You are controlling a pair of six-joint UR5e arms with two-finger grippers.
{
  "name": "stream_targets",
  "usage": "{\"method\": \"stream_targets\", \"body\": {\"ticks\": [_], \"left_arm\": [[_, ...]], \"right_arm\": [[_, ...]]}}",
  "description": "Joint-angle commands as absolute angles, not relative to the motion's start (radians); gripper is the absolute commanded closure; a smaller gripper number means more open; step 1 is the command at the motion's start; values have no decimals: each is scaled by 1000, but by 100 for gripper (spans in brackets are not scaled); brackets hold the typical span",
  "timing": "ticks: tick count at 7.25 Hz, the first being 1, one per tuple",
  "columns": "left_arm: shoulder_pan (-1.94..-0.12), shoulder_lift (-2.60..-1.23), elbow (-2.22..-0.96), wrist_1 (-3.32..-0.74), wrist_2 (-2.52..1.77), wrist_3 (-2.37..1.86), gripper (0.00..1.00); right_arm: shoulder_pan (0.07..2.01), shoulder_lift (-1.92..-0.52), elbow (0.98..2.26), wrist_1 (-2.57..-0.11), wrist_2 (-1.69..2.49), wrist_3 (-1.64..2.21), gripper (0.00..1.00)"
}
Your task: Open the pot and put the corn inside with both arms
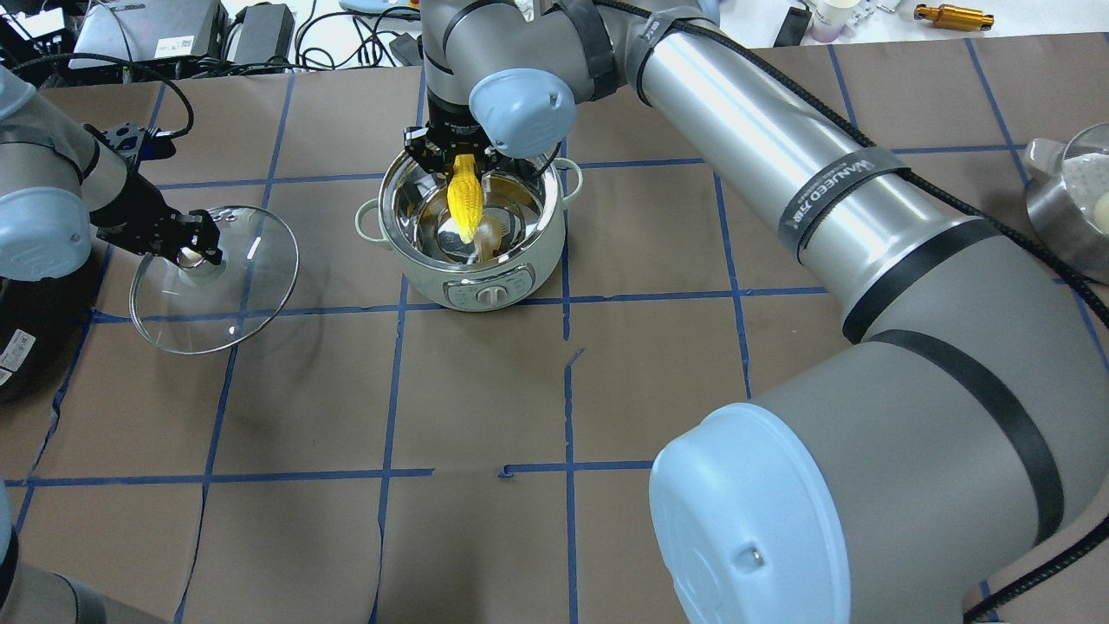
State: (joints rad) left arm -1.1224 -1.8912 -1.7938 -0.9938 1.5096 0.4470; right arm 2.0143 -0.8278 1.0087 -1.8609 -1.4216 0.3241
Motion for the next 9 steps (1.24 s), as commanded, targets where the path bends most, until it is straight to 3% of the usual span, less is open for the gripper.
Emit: {"method": "stream_targets", "body": {"ticks": [1, 2, 3, 5, 6, 9], "left_arm": [[-1117, -1901, -1831, -944, 1508, 454, 69], [-1118, -1902, -1833, -937, 1508, 454, 69], [-1120, -1911, -1829, -936, 1508, 456, 68], [-1120, -1936, -1830, -914, 1508, 456, 63], [-1120, -1945, -1836, -916, 1506, 454, 39], [-1123, -1933, -1835, -917, 1512, 453, 9]], "right_arm": [[2022, -786, 1009, -1931, -1419, 302, 99], [2022, -779, 1011, -1943, -1420, 289, 35], [2022, -784, 1009, -1941, -1420, 273, 0], [2020, -836, 1022, -1884, -1440, 267, 0], [2002, -903, 1025, -1733, -1491, 262, 0], [1878, -1108, 1124, -1600, -1528, 226, 0]]}}
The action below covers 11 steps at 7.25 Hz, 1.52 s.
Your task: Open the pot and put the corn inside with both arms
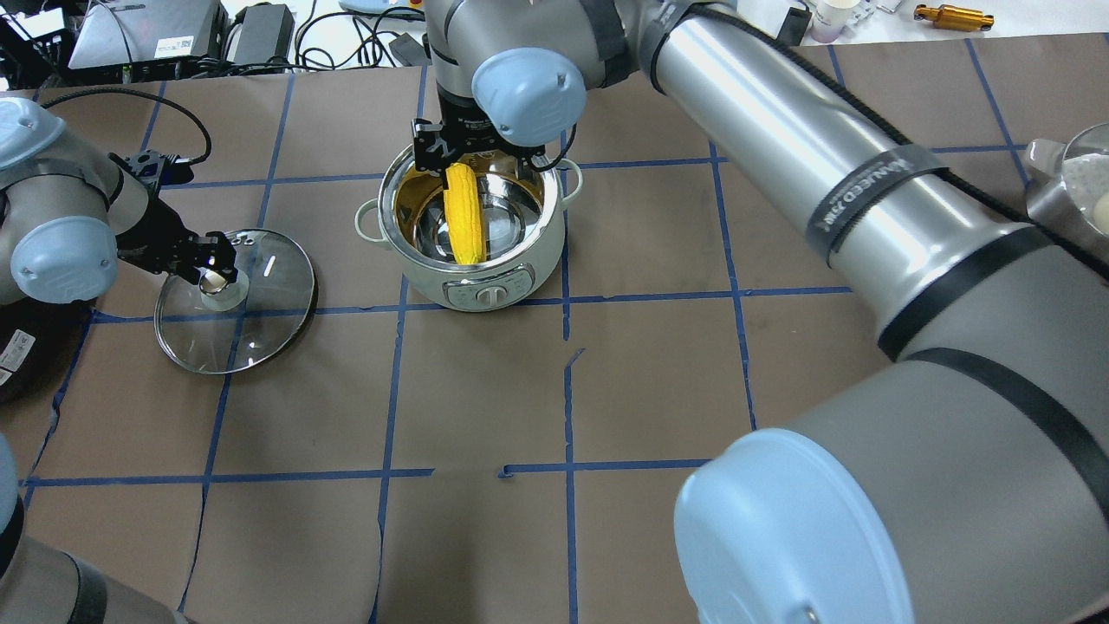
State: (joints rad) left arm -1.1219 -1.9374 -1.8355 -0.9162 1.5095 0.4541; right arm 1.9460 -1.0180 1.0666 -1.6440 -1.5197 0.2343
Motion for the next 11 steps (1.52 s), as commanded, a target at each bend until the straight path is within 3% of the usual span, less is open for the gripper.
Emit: {"method": "stream_targets", "body": {"ticks": [1, 3, 7, 11], "left_arm": [[-1132, -1905, -1827, -933, 1520, 449, 0], [-1173, -1826, -1780, -1047, 1522, 446, 0], [-1431, -1732, -1473, -1446, 1546, 303, 0], [-1586, -1619, -1476, -1486, 1542, 119, 0]], "right_arm": [[1805, -1211, 1219, -1594, -1528, 191, 0], [1657, -1383, 1378, -1583, -1569, 95, 0], [1632, -1477, 1443, -1591, -1600, 97, 0], [1632, -1509, 1486, -1620, -1598, 94, 0]]}}
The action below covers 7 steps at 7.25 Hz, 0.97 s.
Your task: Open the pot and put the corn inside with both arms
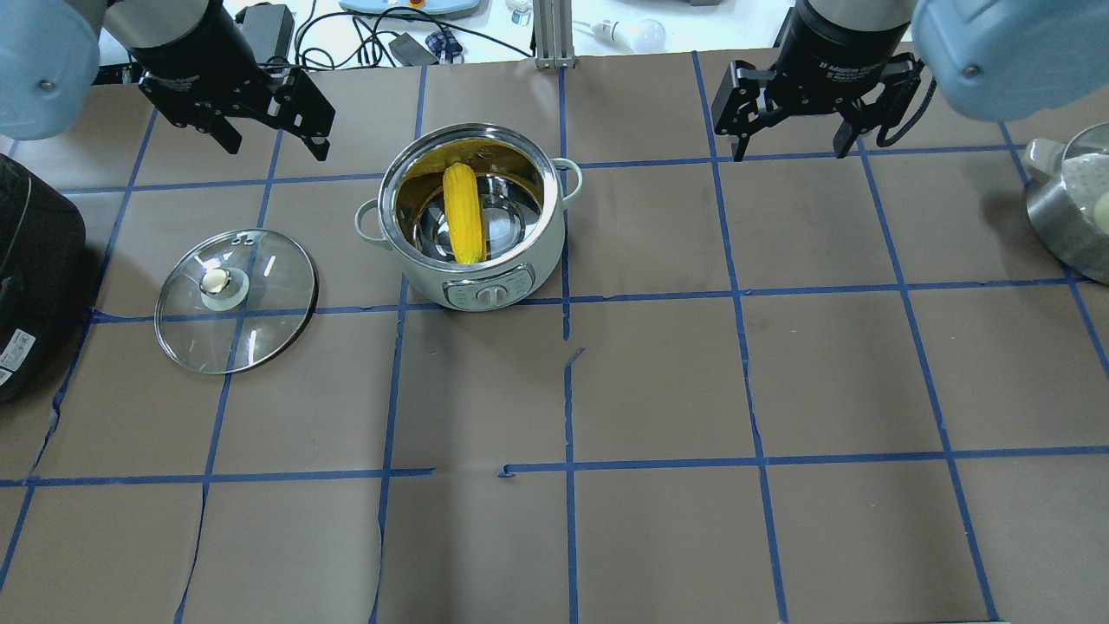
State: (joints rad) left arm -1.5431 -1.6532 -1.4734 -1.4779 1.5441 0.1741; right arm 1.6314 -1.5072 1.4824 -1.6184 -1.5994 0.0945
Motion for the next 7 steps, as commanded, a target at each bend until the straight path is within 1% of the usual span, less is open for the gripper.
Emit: {"method": "stream_targets", "body": {"ticks": [1, 3, 6, 7], "left_arm": [[-1610, -1611, -1474, -1473, 1526, 83, 0], [-1638, -1606, -1480, -1453, 1538, 72, 0], [-1539, -1601, -1480, -1453, 1537, 71, 0], [-1543, -1598, -1480, -1451, 1545, 64, 0]], "right_arm": [[1632, -1509, 1486, -1620, -1597, 94, 0], [1629, -1509, 1483, -1620, -1606, 92, 0], [1631, -1509, 1489, -1620, -1605, 92, 0], [1631, -1508, 1488, -1629, -1602, 94, 0]]}}
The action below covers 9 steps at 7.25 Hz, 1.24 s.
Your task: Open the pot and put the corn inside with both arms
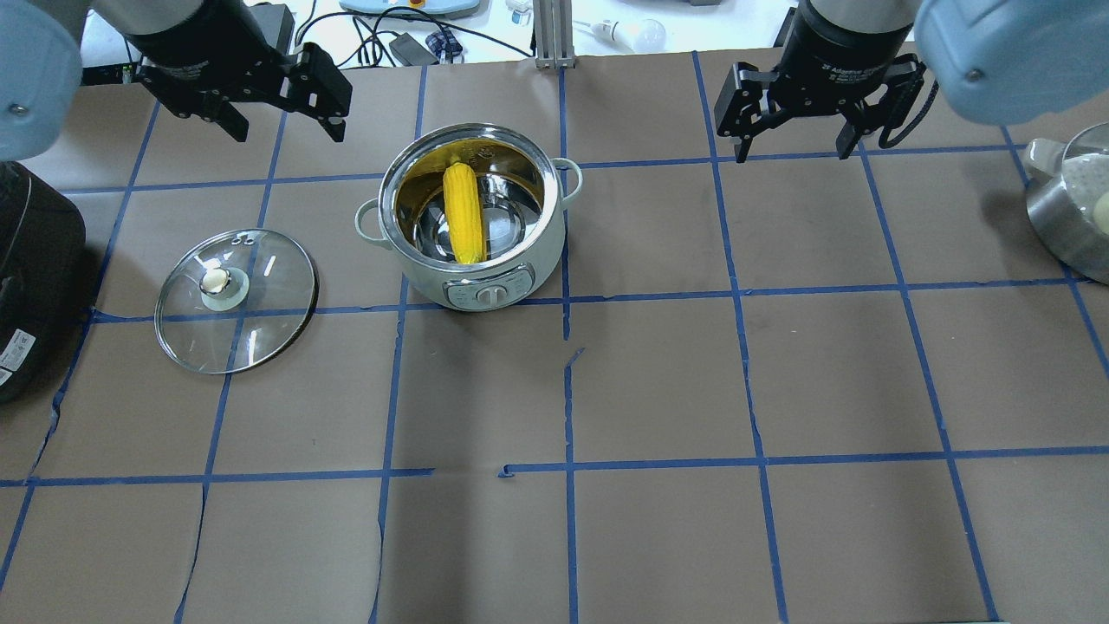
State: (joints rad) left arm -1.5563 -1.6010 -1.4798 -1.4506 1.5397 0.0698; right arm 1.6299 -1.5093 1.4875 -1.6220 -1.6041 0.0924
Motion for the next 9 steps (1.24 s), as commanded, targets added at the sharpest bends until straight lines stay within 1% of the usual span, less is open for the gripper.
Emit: {"method": "stream_targets", "body": {"ticks": [1, 3, 9], "left_arm": [[-1539, -1598, -1482, -1451, 1545, 61, 0], [-1543, -1589, -1503, -1447, 1542, 58, 0], [-1543, -1586, -1503, -1447, 1540, 60, 0]], "right_arm": [[1631, -1509, 1482, -1629, -1603, 92, 0], [1629, -1508, 1480, -1631, -1608, 92, 0], [1632, -1509, 1479, -1629, -1598, 92, 0]]}}
